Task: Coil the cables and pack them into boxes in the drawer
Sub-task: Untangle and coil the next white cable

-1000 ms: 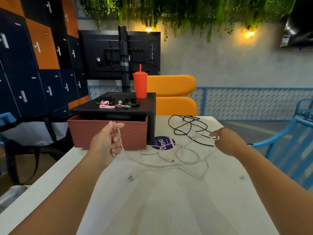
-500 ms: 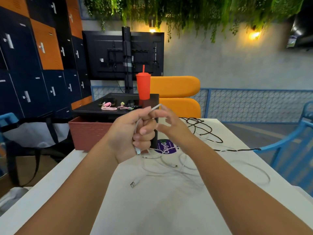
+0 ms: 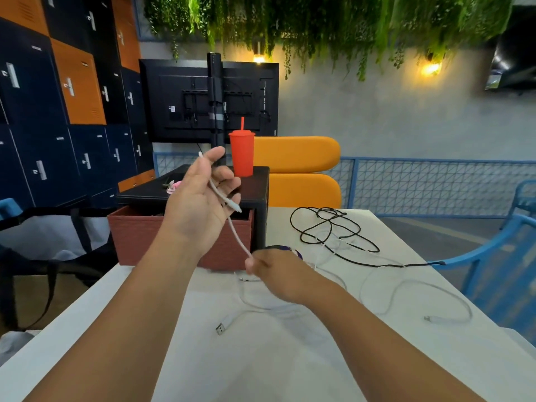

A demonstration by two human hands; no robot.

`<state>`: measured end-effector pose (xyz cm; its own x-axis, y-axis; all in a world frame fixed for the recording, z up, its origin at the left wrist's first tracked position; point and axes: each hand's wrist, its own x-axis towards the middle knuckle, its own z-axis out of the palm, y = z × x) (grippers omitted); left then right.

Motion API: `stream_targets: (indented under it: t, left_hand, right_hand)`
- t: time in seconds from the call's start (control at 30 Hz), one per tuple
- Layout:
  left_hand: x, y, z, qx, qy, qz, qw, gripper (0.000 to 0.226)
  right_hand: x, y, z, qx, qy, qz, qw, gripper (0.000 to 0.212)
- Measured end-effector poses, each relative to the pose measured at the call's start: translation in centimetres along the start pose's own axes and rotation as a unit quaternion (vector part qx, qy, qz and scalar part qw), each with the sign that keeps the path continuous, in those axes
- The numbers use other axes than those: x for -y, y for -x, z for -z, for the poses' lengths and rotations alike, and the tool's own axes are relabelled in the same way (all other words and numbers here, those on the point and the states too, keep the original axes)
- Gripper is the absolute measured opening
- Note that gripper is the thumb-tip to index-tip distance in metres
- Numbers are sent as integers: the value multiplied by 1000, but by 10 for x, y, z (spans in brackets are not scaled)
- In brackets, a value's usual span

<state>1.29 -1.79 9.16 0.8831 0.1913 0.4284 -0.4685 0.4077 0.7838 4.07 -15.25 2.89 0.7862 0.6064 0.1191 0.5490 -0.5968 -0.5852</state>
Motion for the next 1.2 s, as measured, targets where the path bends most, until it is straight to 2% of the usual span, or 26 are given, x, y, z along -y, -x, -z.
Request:
stream_targets:
  t: [0.1,0.2,0.33,0.47,0.53,0.67,0.73,0.87,0.97,1.07,1.2]
  left_hand:
    - [10,-3,-1,9,-145,-22,989,32]
    - [27,-5,-6,40,-299,-44,952,29]
    - [45,-3,-19,96,-359,-31,928,27]
    - [57,-6,-22,162,-324,27,932,37]
    - [60,-11,-24,189,-285,56,938,33]
    - [54,-16,-28,187,-139,106,967,26]
    - [47,-20,-30,201,-77,125,969,31]
    - [40,-23,-34,208,25,146,967,29]
    - [37,-23,-36,190,80,155,966,32]
    - [39,-24,-35,170,79,150,971,32]
    - [46,-31,-29,122,9,109,986,29]
  right_hand:
    - [1,10,10,21,122,3,992,40]
    - [6,22,29,17,184,22,982,41]
    - [17,36,61,-35,213,63,974,29]
    - [10,37,89,-158,162,92,970,21]
    - [3,32,98,-216,111,88,966,17]
    - [-10,19,104,-302,-17,94,949,17]
    - [-13,12,101,-310,-67,100,943,26]
    - [-14,-4,91,-292,-141,116,939,22]
    - [-12,-12,82,-266,-217,124,931,30]
    - [-12,-18,76,-274,-252,127,919,36]
    - [-17,-24,71,-301,-278,101,907,38]
